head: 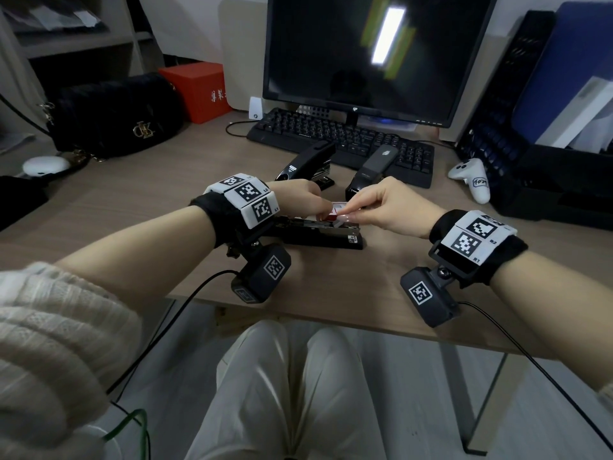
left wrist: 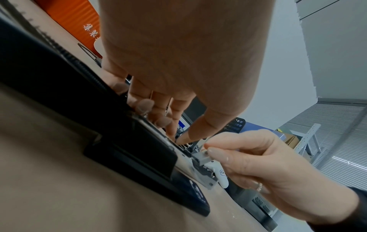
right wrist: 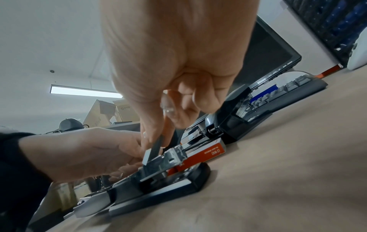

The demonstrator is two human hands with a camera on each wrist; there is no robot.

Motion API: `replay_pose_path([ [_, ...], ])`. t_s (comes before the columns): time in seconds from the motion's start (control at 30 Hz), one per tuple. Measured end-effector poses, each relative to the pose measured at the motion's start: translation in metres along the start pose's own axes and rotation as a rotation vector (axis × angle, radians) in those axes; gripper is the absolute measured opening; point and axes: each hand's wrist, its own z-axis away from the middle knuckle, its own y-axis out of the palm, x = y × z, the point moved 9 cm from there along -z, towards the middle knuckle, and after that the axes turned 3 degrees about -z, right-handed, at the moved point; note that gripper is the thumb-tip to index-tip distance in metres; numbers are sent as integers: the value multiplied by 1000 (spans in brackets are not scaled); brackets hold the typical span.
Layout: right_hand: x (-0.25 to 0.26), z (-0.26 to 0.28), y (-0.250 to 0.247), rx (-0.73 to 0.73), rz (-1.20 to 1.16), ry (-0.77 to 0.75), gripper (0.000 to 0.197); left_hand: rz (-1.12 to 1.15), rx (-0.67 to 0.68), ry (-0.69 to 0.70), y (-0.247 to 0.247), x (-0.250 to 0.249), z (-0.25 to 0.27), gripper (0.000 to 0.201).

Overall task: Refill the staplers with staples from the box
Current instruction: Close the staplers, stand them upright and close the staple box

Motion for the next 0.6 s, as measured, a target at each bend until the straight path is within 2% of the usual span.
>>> replay_pose_path([
  [0.3,4,-1,-2,-85,-13,19,13,-47,-57,46,-1,-2,-3,37],
  [0.6,4,3,-5,-94,51,23,10,-75,-72,38,-2,-1,-1,31],
])
